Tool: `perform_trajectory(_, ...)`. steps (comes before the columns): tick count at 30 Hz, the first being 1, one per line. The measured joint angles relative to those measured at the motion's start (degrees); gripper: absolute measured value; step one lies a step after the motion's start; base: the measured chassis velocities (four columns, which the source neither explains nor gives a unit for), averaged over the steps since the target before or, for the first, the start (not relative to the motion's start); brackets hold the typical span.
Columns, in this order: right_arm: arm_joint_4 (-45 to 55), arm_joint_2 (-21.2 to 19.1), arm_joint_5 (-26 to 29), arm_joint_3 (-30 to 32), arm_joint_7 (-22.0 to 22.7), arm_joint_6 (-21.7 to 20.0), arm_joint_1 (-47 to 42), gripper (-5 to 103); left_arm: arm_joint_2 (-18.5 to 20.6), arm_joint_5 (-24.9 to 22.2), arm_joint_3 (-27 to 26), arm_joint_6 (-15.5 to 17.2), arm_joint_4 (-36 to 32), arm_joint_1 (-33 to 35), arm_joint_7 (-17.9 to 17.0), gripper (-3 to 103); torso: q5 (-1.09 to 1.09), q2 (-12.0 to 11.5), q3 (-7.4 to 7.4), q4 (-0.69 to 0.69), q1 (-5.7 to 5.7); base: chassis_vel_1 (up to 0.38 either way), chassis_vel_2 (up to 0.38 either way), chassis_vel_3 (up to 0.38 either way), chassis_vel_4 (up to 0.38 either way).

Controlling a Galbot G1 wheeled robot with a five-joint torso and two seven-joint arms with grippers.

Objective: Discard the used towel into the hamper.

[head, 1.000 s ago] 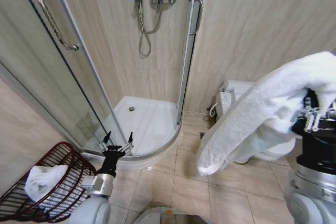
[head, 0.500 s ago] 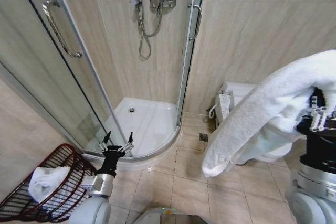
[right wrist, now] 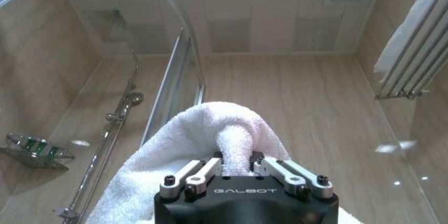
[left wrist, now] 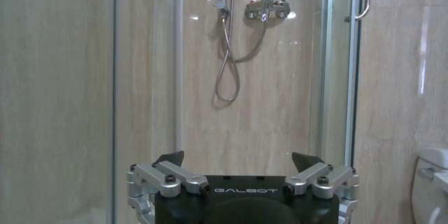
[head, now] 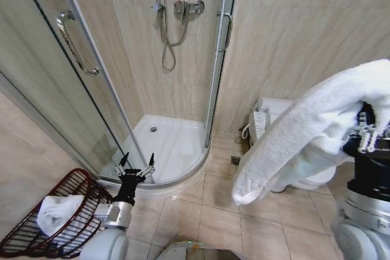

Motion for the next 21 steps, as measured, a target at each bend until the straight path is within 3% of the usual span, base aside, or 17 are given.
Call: perform_trajectory(21,-0.06,0.33,-0.09,0.05,-0.14,0.73,-0.21,14,0.0,0.0,0.0,0.0,0.0,0.0,0.0,100,0.0,5.05,2.87,0.0,2.17,0.0,0.0,0.0,0.0)
